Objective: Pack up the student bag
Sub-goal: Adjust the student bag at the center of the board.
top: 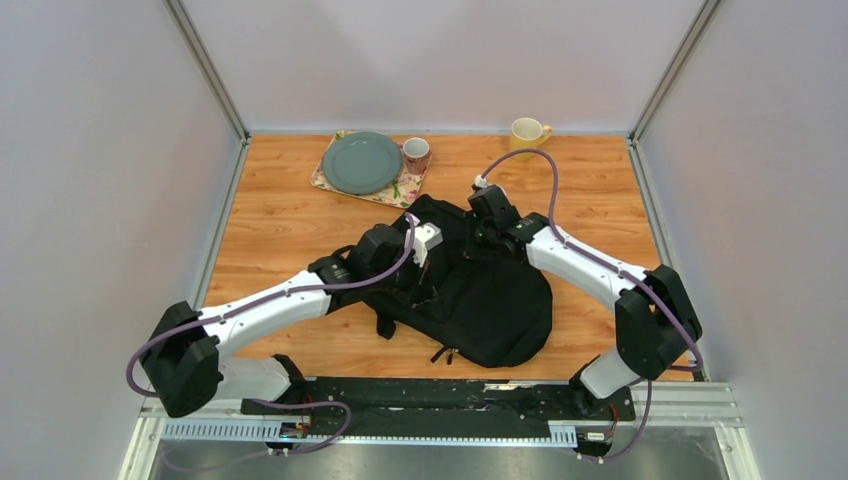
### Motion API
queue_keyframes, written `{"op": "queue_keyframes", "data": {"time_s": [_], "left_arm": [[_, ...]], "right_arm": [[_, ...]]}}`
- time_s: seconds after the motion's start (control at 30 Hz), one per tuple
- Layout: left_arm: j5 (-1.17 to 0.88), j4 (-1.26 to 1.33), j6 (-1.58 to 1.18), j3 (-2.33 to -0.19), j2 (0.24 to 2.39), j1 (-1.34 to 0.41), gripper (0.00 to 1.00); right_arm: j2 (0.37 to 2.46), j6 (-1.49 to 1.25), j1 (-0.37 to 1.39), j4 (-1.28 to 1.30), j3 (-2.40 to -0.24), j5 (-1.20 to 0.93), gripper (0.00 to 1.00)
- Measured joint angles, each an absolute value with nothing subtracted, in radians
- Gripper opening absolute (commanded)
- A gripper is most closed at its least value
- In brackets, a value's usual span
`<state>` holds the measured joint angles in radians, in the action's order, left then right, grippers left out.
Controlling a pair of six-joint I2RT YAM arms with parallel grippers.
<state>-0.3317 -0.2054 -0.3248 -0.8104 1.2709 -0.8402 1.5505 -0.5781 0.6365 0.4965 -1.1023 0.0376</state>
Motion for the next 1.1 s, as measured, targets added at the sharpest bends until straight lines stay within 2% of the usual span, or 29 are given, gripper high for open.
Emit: {"op": "queue_keyframes", "data": {"time_s": [0.03, 0.07, 0.13, 0.17, 0.33, 0.37, 0.6, 0.8, 0.93, 1.1], "left_arm": [[-0.318, -0.208, -0.323, -0.810, 1.259, -0.841, 0.26], [-0.302, -0.213, -0.322, -0.810, 1.248, -0.842, 0.40], [-0.263, -0.223, -0.329, -0.810, 1.218, -0.839, 0.48], [-0.244, -0.231, -0.330, -0.810, 1.201, -0.837, 0.55], [-0.112, -0.279, -0.355, -0.793, 1.066, -0.828, 0.66], [-0.073, -0.296, -0.364, -0.781, 1.027, -0.824, 0.74], [0.089, -0.356, -0.547, -0.534, 0.773, -0.809, 0.76], [0.087, -0.328, -0.737, -0.265, 0.586, -0.807, 0.76], [0.048, -0.266, -0.814, -0.181, 0.546, -0.807, 0.77], [0.019, -0.153, -0.848, -0.181, 0.604, -0.801, 0.78]], "right_arm": [[1.542, -0.570, 0.636, 0.500, -1.102, 0.039, 0.22], [1.528, -0.566, 0.636, 0.501, -1.102, 0.041, 0.32], [1.478, -0.553, 0.636, 0.508, -1.102, 0.047, 0.42], [1.453, -0.551, 0.636, 0.509, -1.102, 0.054, 0.53], [1.303, -0.525, 0.598, 0.510, -1.105, 0.105, 0.58], [1.290, -0.522, 0.578, 0.512, -1.106, 0.111, 0.60], [1.285, -0.514, 0.373, 0.513, -0.980, 0.042, 0.61], [1.321, -0.509, 0.249, 0.530, -0.878, -0.023, 0.61], [1.367, -0.524, 0.209, 0.520, -0.873, -0.033, 0.61], [1.409, -0.546, 0.183, 0.464, -0.775, -0.089, 0.60]]}}
